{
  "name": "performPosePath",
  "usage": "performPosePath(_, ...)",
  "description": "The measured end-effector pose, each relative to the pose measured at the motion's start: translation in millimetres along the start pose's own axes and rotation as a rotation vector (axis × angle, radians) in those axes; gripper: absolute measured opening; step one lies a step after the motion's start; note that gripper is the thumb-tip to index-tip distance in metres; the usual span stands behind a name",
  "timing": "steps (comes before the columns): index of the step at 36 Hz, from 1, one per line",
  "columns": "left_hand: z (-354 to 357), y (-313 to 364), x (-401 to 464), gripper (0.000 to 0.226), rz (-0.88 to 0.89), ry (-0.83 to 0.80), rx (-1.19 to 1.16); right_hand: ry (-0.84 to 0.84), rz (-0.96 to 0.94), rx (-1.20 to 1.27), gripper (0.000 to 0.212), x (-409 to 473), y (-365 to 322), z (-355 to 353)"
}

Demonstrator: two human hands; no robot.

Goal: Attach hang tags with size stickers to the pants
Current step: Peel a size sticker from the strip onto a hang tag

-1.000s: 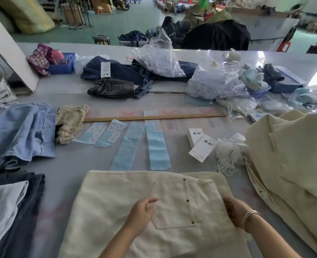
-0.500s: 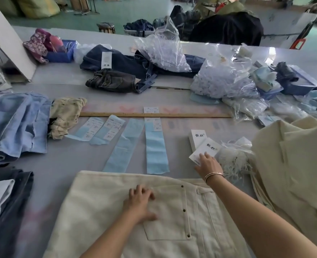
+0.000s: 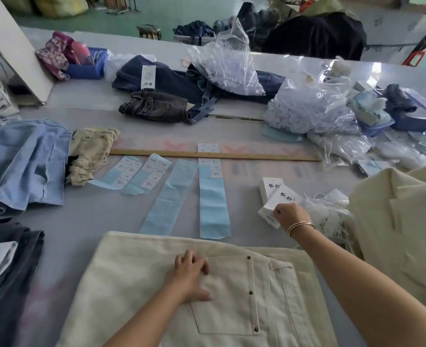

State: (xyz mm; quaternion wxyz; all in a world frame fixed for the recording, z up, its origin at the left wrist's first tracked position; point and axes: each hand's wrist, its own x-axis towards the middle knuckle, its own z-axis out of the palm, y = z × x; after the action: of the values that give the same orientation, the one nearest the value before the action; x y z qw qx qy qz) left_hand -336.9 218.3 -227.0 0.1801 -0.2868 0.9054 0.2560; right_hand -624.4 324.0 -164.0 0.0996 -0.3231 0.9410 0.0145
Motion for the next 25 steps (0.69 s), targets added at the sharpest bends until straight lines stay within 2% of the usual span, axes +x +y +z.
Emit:
performPosePath(6,-2.8,2.3,-0.7,0.059,0.0,-0.024,0.007,-0.034,0.038,0.109,0.015,-1.9,-0.3,-2.7)
performPosePath(10,-20.4,17.0,5.6,0.041,-0.02,-0.06,0.033,-0.095,0.017,0.297,0.028,4.5,9.0,-2.6)
performPosePath(12,-37.1,35.7,14.2,0.032,0.017,0.024,-0.003,-0.102,0.02,0.419,0.046,9.3,15.5,-3.2)
performPosePath(14,-51.5,60.4,26.9,0.032,0.104,0.134,-0.06,-0.119,0.026,0.524,0.052,13.8,21.0,-1.8)
performPosePath(19,-70.0,120.4,69.4,0.044,0.344,0.275,-0.051,-0.124,0.102,0.809,0.043,23.6,28.5,7.5)
performPosePath(22,-68.9,139.3,93.9,0.054,0.391,0.305,0.037,-0.155,0.151,0.964,0.036,29.0,33.1,10.2)
performPosePath(25,-61.6,149.2,113.2,0.055,0.385,0.329,0.081,-0.15,0.237,1.138,0.031,33.7,36.3,15.4)
